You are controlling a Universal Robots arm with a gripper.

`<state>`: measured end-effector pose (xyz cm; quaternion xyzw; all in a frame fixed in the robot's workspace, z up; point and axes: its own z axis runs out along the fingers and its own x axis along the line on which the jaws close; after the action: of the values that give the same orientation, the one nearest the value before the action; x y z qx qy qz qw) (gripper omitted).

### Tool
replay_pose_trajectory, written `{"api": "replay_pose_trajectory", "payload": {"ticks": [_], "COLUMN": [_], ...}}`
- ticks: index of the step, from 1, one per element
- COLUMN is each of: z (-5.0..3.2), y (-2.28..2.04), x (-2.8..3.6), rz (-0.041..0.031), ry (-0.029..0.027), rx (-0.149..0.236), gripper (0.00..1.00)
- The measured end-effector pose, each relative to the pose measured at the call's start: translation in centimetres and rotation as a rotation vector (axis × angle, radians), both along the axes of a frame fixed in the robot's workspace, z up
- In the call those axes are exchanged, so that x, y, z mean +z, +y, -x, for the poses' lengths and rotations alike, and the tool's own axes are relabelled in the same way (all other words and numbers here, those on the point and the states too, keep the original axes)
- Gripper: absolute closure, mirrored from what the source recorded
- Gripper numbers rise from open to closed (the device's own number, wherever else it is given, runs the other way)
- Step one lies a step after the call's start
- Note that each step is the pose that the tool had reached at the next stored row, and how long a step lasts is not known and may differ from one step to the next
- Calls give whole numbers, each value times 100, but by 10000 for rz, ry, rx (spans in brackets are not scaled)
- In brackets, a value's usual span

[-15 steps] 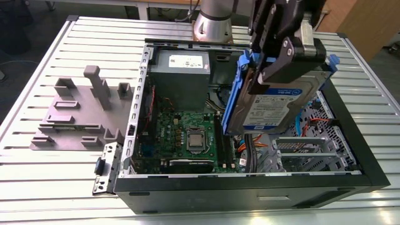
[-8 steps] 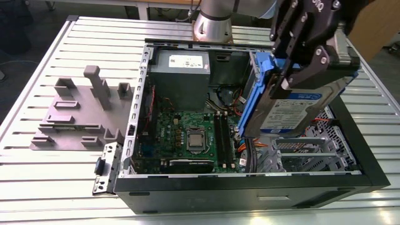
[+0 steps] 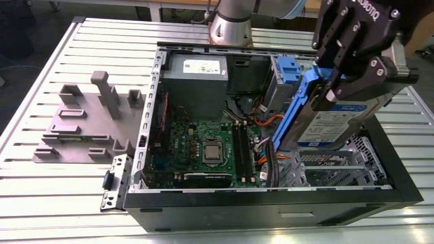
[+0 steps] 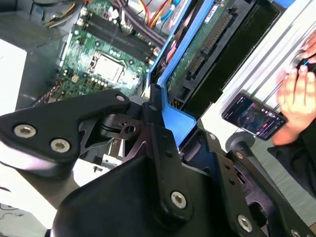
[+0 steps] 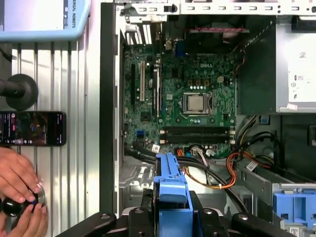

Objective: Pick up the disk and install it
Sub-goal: 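Insert the disk into the insertion slot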

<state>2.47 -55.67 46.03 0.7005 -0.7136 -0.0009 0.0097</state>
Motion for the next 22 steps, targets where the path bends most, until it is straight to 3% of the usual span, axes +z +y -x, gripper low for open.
{"api": "replay_pose_trajectory", "payload": {"ticks": [13, 22], "z": [-355, -455], "y": [-30, -84], "x": [-59, -121], "rz": [14, 13], "ry": [0, 0], "rx": [1, -9], "gripper": [63, 63]}}
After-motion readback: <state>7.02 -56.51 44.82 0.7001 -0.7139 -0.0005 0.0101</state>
